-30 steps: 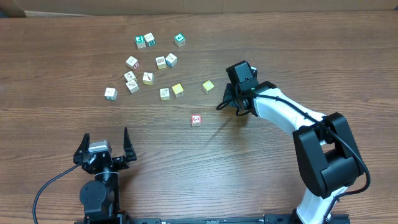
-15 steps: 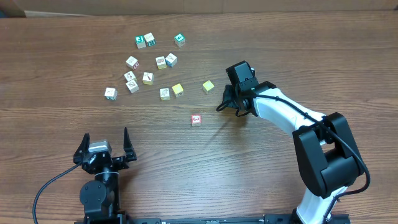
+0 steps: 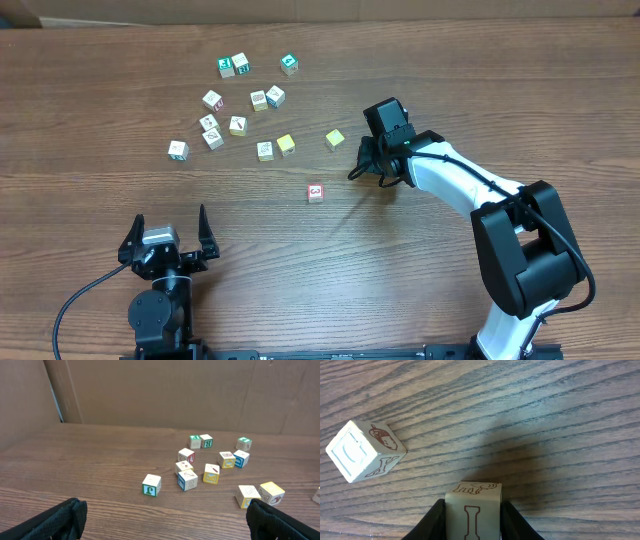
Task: Form a tower
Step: 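Lower the right gripper and close it on the white I block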
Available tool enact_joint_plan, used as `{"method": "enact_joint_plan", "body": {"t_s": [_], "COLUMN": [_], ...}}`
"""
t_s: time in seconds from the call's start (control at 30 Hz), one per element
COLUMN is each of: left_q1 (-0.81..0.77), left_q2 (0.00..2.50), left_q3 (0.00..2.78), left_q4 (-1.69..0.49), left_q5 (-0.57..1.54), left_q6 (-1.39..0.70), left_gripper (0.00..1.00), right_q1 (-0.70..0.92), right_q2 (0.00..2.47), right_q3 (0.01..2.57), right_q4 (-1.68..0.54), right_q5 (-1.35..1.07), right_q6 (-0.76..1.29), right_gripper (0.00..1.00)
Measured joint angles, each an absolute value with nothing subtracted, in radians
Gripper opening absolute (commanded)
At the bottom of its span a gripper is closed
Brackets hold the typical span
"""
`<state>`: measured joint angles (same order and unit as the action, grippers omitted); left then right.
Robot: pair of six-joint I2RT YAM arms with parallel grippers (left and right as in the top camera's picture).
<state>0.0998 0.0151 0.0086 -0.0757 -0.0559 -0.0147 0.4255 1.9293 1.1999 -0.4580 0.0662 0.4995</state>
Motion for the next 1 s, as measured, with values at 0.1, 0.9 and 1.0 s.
{"method": "enact_joint_plan", "body": {"t_s": [0.1, 0.9, 1.0], "left_q1": [0.1, 0.1, 0.1], "left_q2": [0.015, 0.015, 0.015], "left_q3": [0.009, 0.009, 0.009], "left_q4": [-0.076, -0.076, -0.076], "left_q5": [-0.056, -0.056, -0.056], "left_q6": [-0.015, -0.015, -0.015], "left_gripper": [0.99, 1.0, 1.0], "right_q1": [0.426, 0.425, 0.425], "right_q2": [1.929, 1.929, 1.929], "right_q3": [1.2, 1.2, 1.2], "right_q4": [-0.458, -0.458, -0.457], "right_q5": [0.062, 0.055, 0.055], "right_q6": [0.5, 0.497, 0.497], "right_gripper": [0.27, 0.3, 0.3]}}
